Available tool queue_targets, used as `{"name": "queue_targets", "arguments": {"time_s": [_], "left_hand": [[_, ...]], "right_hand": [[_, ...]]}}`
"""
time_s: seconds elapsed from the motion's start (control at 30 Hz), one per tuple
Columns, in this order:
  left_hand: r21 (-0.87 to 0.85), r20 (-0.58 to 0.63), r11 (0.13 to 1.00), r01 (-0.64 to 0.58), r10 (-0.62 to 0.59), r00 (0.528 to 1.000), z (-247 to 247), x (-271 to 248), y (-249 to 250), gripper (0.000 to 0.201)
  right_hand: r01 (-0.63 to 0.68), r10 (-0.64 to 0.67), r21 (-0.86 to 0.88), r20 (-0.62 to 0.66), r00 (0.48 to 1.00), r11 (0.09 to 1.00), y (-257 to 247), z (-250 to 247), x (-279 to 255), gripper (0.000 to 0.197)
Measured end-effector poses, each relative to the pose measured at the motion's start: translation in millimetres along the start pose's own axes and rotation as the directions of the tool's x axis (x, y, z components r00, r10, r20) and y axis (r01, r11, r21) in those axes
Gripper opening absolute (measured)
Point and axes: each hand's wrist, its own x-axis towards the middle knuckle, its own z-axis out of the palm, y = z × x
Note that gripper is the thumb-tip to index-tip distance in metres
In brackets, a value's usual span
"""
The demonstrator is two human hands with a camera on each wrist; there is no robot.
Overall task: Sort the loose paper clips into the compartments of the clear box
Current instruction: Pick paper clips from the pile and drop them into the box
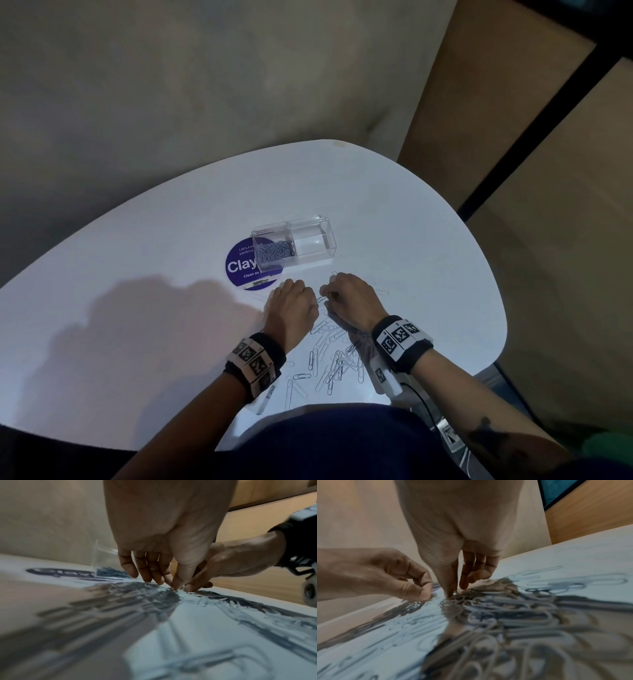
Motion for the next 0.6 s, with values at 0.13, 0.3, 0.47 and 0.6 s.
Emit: {"name": "queue_targets", "arguments": {"time_s": [0.13, 0.3, 0.47, 0.6], "left_hand": [[-0.032, -0.103, 0.997, -0.071, 0.067, 0.992, -1.5, -8.8, -16.8, 0.011], [-0.109, -0.196, 0.980, -0.169, 0.146, 0.970, -4.2, -14.6, -22.6, 0.012], [-0.221, 0.074, 0.939, -0.264, 0.286, 0.955, -4.2, -23.5, -21.1, 0.027], [-0.176, 0.146, 0.935, -0.309, 0.335, 0.931, -2.8, -30.2, -24.5, 0.038]], "right_hand": [[-0.017, 0.017, 0.007, 0.003, 1.000, 1.000, -4.4, -1.8, 3.3, 0.011], [-0.032, 0.031, 0.003, 0.075, 0.997, 0.999, -8.6, -6.2, 9.0, 0.011], [-0.009, 0.008, 0.006, 0.150, 0.989, 1.000, -9.5, -9.2, 10.3, 0.012], [-0.014, 0.005, 0.064, 0.141, 0.990, 0.998, -11.9, -12.4, 7.2, 0.011]]}}
